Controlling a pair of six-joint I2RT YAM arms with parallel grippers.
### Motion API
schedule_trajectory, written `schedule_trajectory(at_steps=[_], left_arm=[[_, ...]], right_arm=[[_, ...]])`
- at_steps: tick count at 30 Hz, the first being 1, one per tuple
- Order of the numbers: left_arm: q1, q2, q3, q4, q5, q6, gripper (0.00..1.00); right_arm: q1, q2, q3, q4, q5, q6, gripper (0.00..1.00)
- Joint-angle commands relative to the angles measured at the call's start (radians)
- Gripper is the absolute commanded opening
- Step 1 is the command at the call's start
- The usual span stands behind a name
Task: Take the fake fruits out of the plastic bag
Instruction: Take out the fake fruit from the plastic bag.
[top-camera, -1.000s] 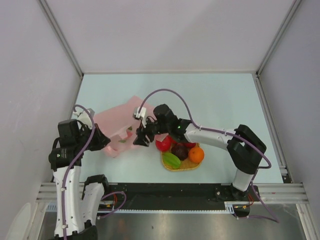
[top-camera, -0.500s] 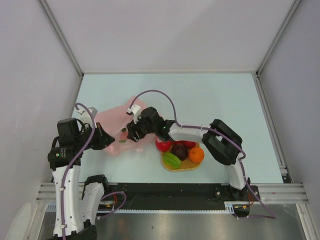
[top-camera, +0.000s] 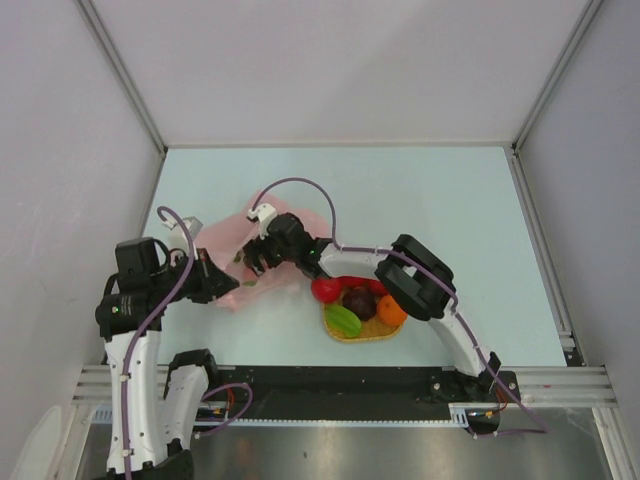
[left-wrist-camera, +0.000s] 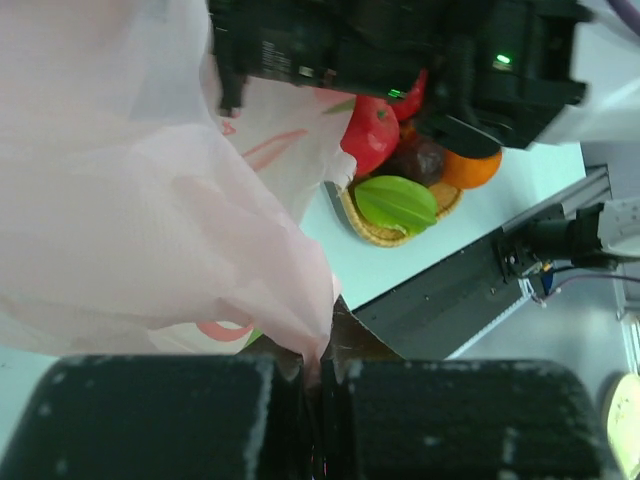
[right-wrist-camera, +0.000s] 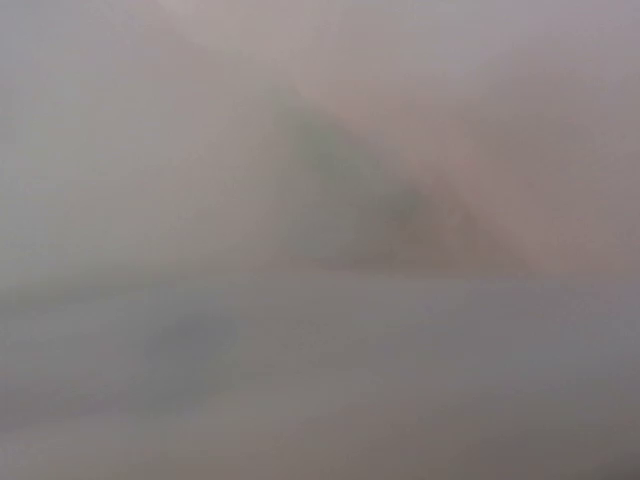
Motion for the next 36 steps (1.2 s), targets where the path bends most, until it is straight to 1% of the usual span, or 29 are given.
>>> schedule_trajectory(at_steps=[1, 5, 6, 8, 9, 10, 11, 13, 16, 17, 19, 21, 22, 23, 25, 26, 32, 33, 36], left_arm=[[-0.003, 0.003, 0.017, -0.030, 0.085, 0.055, 0.00], [-0.003, 0.013, 0.026, -0.041, 0.088, 0.066, 0.00], [-0.002, 0.013, 0.029, -0.044, 0.085, 0.066, 0.00], [0.001, 0.014, 0.037, -0.058, 0.075, 0.066, 0.00], [0.000, 0.013, 0.040, -0.062, 0.072, 0.095, 0.00], [0.001, 0.013, 0.043, -0.070, 0.058, 0.097, 0.00], [0.001, 0.010, 0.044, -0.073, 0.050, 0.100, 0.00], [0.001, 0.008, 0.047, -0.075, 0.035, 0.100, 0.00], [0.003, 0.005, 0.046, -0.068, 0.020, 0.097, 0.00], [0.003, 0.002, 0.044, -0.065, 0.015, 0.091, 0.00], [0.001, -0.006, 0.034, -0.055, 0.016, 0.086, 0.00], [0.001, -0.009, 0.024, -0.042, 0.015, 0.074, 0.00], [0.001, -0.012, 0.015, -0.026, 0.013, 0.074, 0.00], [0.001, -0.015, 0.012, -0.013, 0.016, 0.042, 0.00], [0.001, -0.023, -0.006, 0.026, 0.022, 0.017, 0.00], [0.003, -0.023, -0.014, 0.042, 0.023, -0.006, 0.00], [-0.011, -0.027, -0.020, 0.140, 0.003, -0.061, 0.00], [-0.017, -0.027, -0.016, 0.158, -0.013, -0.063, 0.00], [-0.037, -0.024, -0.012, 0.200, -0.054, -0.063, 0.00]], right_arm=[[-0.004, 0.090, 0.134, 0.048, 0.032, 0.012, 0.87], [-0.008, 0.189, 0.259, 0.031, 0.035, 0.022, 0.85], [-0.011, 0.208, 0.307, 0.029, 0.032, 0.025, 0.82], [-0.015, 0.254, 0.347, 0.032, 0.016, 0.022, 0.76], [-0.016, 0.266, 0.365, 0.037, 0.012, 0.016, 0.70], [-0.015, 0.294, 0.397, 0.039, 0.009, 0.006, 0.67], [-0.015, 0.304, 0.408, 0.040, 0.013, -0.007, 0.62], [-0.015, 0.321, 0.424, 0.039, 0.019, -0.014, 0.59], [-0.013, 0.320, 0.408, 0.037, 0.001, -0.027, 0.49], [-0.013, 0.311, 0.399, 0.034, -0.002, -0.029, 0.43], [-0.013, 0.295, 0.382, 0.032, -0.017, -0.038, 0.38], [-0.011, 0.263, 0.353, 0.026, -0.045, -0.064, 0.30], [-0.010, 0.251, 0.341, 0.025, -0.059, -0.078, 0.24], [-0.007, 0.237, 0.323, 0.019, -0.072, -0.093, 0.14], [-0.005, 0.194, 0.298, 0.013, -0.100, -0.130, 0.08], [-0.004, 0.174, 0.286, 0.009, -0.108, -0.138, 0.00], [0.008, 0.027, 0.180, -0.053, -0.218, -0.184, 0.00], [0.013, -0.016, 0.151, -0.061, -0.227, -0.187, 0.00], [0.024, -0.079, 0.099, -0.095, -0.273, -0.195, 0.00]])
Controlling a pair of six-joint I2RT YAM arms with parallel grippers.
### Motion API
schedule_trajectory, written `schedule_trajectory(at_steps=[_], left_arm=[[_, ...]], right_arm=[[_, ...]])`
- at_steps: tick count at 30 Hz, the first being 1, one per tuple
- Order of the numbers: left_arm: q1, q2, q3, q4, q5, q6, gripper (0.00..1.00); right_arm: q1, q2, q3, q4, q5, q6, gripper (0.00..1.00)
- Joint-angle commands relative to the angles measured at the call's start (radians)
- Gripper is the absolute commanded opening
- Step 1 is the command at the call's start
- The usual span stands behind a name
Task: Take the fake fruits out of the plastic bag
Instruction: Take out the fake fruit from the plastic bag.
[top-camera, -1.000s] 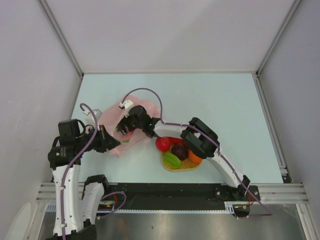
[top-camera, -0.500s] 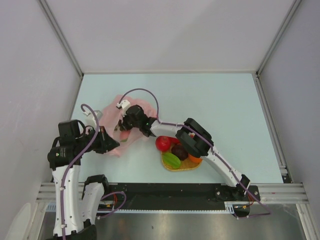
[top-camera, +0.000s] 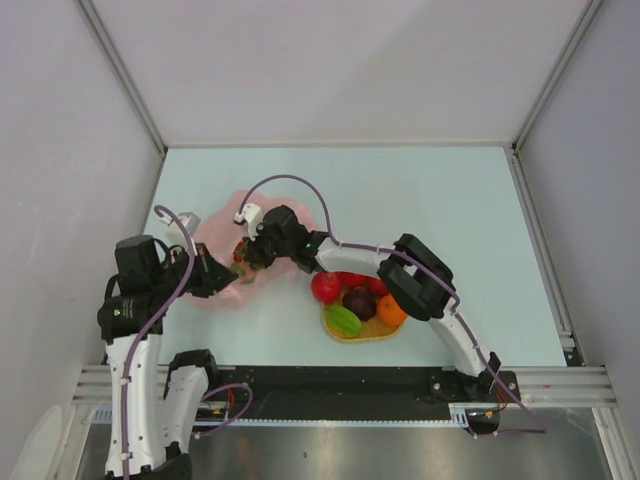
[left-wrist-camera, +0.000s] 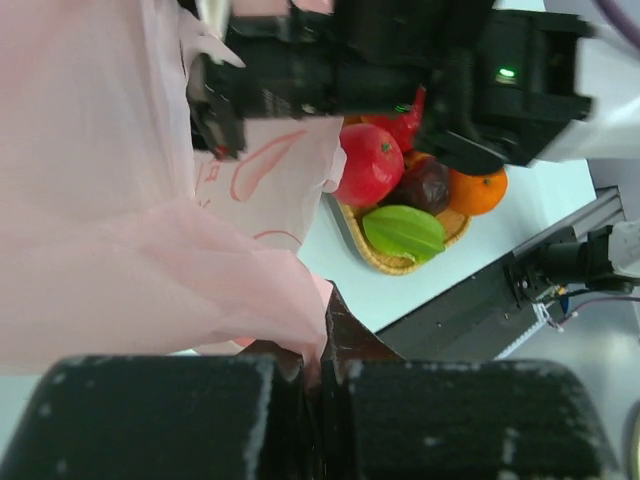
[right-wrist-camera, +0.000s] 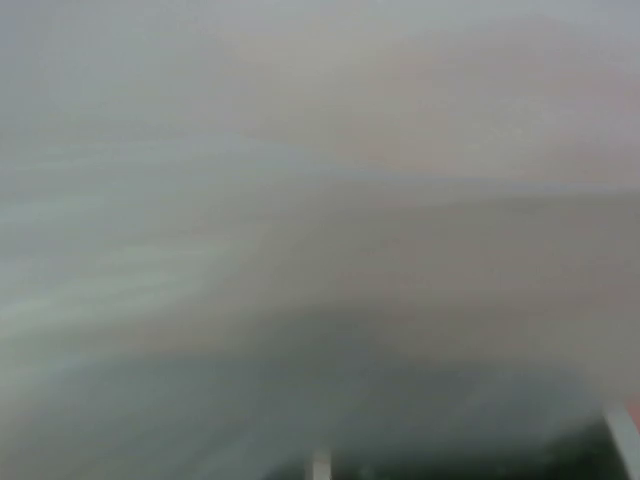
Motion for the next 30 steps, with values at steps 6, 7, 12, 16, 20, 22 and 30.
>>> schedule_trajectory(at_steps=[6, 7, 12, 16, 20, 22, 30], left_arm=[[-0.023, 0.038, -0.003, 0.175, -0.074, -0.056, 0.00], [-0.018, 0.043, 0.000, 0.184, -0.074, -0.063, 0.00], [-0.018, 0.066, 0.025, 0.232, -0.065, -0.083, 0.00], [-0.015, 0.075, 0.020, 0.264, -0.062, -0.105, 0.00], [-0.012, 0.084, 0.017, 0.269, -0.054, -0.121, 0.00], [-0.012, 0.087, 0.010, 0.273, -0.046, -0.129, 0.00], [0.006, 0.098, -0.068, 0.347, -0.023, -0.198, 0.00]], right_arm=[[0.058, -0.289, -0.096, -0.189, -0.123, -0.077, 0.00], [0.067, -0.322, -0.099, -0.236, -0.128, -0.086, 0.00], [0.071, -0.419, -0.125, -0.373, -0.171, -0.177, 0.00], [0.071, -0.503, -0.219, -0.415, -0.150, -0.247, 0.00], [0.057, -0.586, -0.259, -0.467, -0.157, -0.309, 0.00], [0.052, -0.631, -0.265, -0.491, -0.160, -0.336, 0.00], [0.083, -0.755, -0.280, -0.433, -0.186, -0.349, 0.00]])
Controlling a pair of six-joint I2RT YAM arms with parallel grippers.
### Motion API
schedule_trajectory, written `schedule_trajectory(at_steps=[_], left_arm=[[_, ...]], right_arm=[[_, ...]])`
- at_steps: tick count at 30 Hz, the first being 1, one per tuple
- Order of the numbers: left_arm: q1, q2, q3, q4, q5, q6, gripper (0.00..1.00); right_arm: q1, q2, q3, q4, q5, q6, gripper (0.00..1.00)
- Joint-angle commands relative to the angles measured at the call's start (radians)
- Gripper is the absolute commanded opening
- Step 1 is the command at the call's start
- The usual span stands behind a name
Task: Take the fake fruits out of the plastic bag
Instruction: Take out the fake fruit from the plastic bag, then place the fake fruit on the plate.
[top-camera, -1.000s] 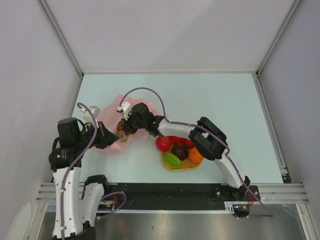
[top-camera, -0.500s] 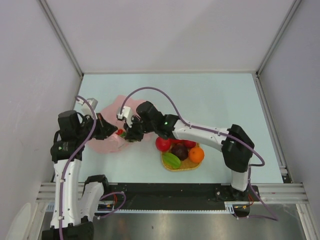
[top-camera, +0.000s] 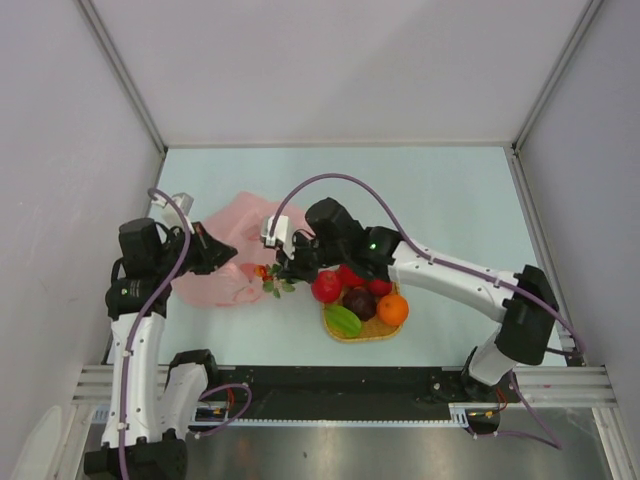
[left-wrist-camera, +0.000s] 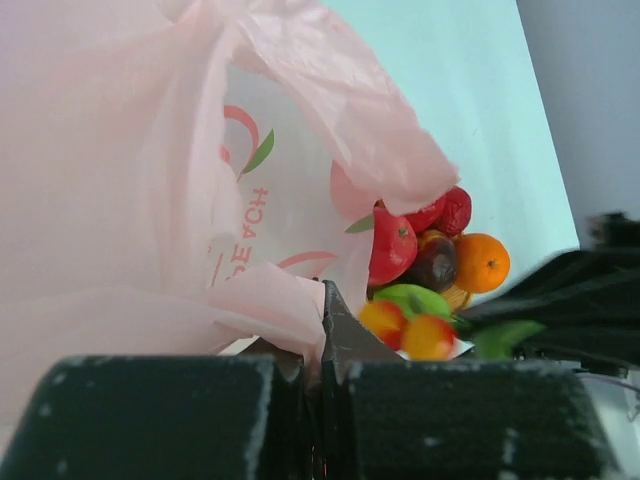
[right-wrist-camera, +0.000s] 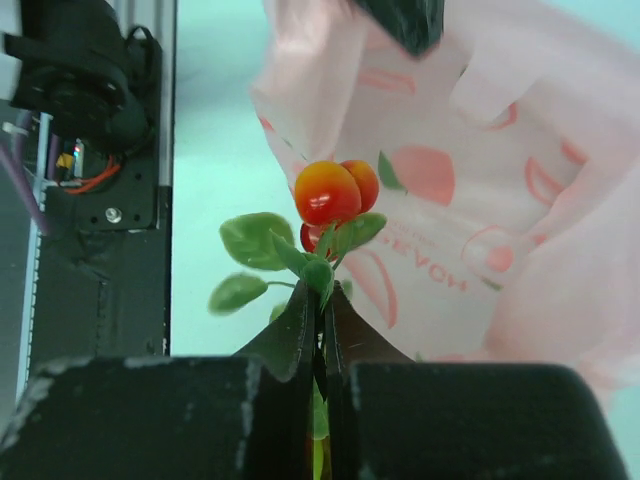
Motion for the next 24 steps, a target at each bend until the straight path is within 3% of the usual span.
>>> schedule_trajectory(at_steps=[1, 5, 8, 18, 24], left_arm=[[0.018, 0.006, -0.039, 0.072, 0.031, -0.058, 0.00], [0.020, 0.032, -0.053, 0.104, 0.034, -0.077, 0.00], [0.020, 0.047, -0.057, 0.137, 0.033, -0.089, 0.00], [0.083, 0.079, -0.080, 0.207, 0.050, -0.132, 0.00], [0.096, 0.078, -0.092, 0.213, 0.051, -0.130, 0.00]], right_arm=[[0.038, -0.108, 0.005, 0.051, -0.009, -0.040, 0.00], [0.050, -0.155, 0.005, -0.007, 0.008, -0.084, 0.00], [0.033, -0.210, -0.009, -0.141, 0.036, -0.113, 0.00], [-0.103, -0.502, -0.245, -0.546, 0.020, -0.331, 0.00], [-0.109, -0.598, -0.367, -0.561, 0.040, -0.339, 0.00]])
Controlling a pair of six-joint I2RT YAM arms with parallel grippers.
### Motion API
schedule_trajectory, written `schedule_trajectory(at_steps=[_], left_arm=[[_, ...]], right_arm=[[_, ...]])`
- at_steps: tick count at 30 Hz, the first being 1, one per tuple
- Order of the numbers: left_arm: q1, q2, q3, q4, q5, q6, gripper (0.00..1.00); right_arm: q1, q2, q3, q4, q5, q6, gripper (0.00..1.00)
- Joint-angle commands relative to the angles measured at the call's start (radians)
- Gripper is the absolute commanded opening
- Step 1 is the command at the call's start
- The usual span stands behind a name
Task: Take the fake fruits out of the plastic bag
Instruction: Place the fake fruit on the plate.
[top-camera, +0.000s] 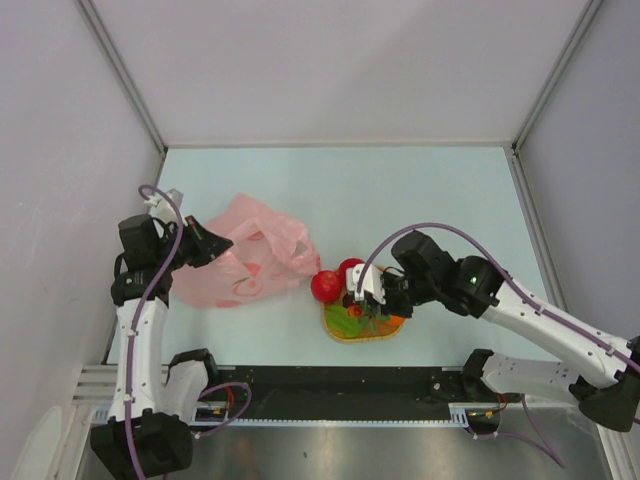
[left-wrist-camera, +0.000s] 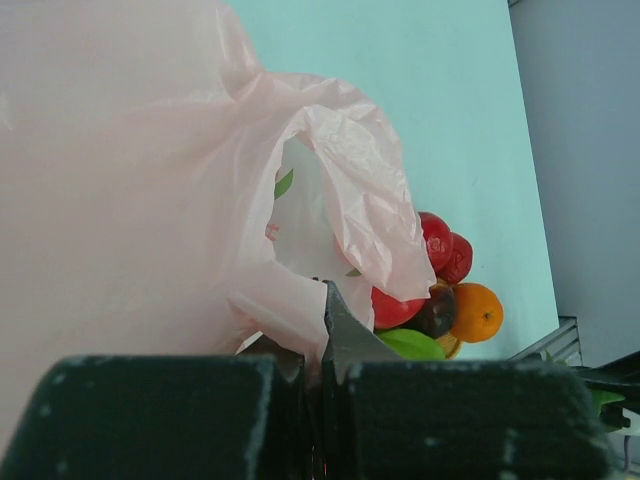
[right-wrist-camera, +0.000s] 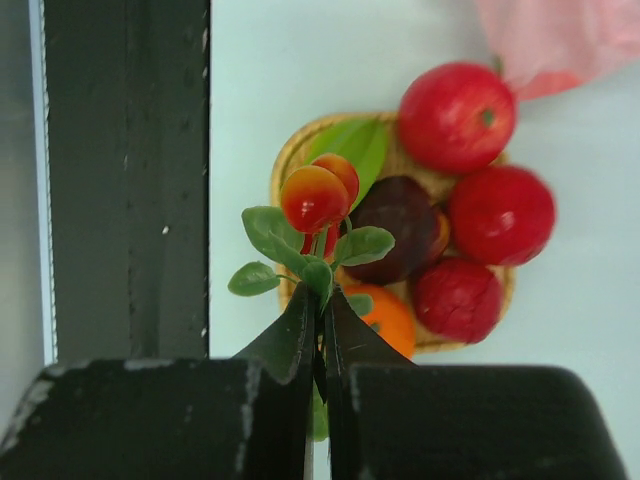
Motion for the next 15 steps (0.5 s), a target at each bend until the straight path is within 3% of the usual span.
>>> schedule_trajectory(at_steps=[1, 7, 15], left_arm=[[0.014, -0.005, -0.007, 0.039, 0.027, -0.014, 0.00], [0.022, -0.016, -0.012, 0.040, 0.023, -0.009, 0.00], [0.045, -0.045, -0.044, 0.049, 0.024, -0.014, 0.00]], right_arm=[[-0.008, -0.047, -0.065, -0.048, 0.014, -0.034, 0.00], [0.003, -0.035, -0.114, -0.040, 0.026, -0.137, 0.00], [0.007, -0.016, -0.114, -0.028, 0.089, -0.419, 0.00]])
